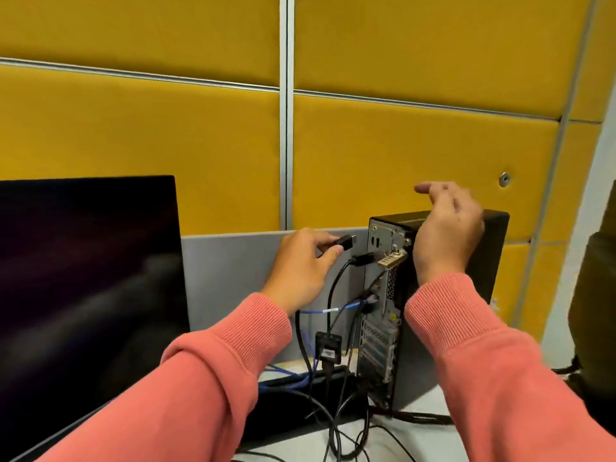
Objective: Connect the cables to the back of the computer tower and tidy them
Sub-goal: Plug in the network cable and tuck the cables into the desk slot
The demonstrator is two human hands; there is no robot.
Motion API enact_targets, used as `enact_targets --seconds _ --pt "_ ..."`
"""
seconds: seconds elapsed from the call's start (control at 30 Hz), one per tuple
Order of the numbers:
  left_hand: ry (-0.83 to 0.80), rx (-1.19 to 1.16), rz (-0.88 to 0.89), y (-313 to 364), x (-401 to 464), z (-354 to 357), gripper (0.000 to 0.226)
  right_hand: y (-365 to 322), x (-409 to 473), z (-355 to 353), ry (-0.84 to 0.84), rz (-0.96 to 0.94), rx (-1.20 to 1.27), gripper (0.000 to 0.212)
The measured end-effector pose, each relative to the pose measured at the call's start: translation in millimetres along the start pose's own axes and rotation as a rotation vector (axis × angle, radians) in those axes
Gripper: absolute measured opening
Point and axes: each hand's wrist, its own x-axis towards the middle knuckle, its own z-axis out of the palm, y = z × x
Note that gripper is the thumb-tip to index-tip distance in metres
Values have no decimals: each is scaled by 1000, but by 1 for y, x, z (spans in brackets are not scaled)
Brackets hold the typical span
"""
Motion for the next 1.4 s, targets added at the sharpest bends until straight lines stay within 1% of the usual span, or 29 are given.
enact_targets --seconds 0.03,0.07,0.13,0.17,0.27,0.3,0.43,0.6,0.73,0.93,1.1,1.17,1.27,1.4 --pt "-15 4 -8 -2 5 5 22 7 1 3 -69 61 -23 37" --pt "-25 3 -14 -4 9 9 23 16 -1 4 -108 84 -65 45" --pt "-39 -7 -11 -8 16 15 20 36 -8 7 -106 -7 -164 56" --pt "-45 -9 -3 -10 20 18 18 44 -10 8 -84 -59 -168 57" --pt "-44 -19 28 -15 25 23 11 51 -10 13 -33 -94 -74 42" --pt "-39 -22 38 -16 26 25 11 51 -9 14 -22 -114 -63 40" --pt "-17 -16 74 -14 26 36 11 63 -7 15 -17 -201 -85 43" --pt "47 -26 81 -14 24 42 13 68 -7 17 -3 -190 -93 43" --pt "77 27 82 -9 27 41 10 69 -7 18 -3 -203 -98 47" --pt "28 142 147 -8 30 39 13 72 -6 19 -15 -203 -101 50" --pt "7 297 214 -1 33 34 14 73 -5 20 -14 -207 -93 48" --pt "2 316 220 2 36 33 13 73 -5 21 -13 -209 -97 49" --pt "12 256 182 3 38 35 10 73 -5 20 -13 -215 -100 50" --pt "77 138 140 -4 32 44 6 74 -6 20 -8 -217 -96 49"
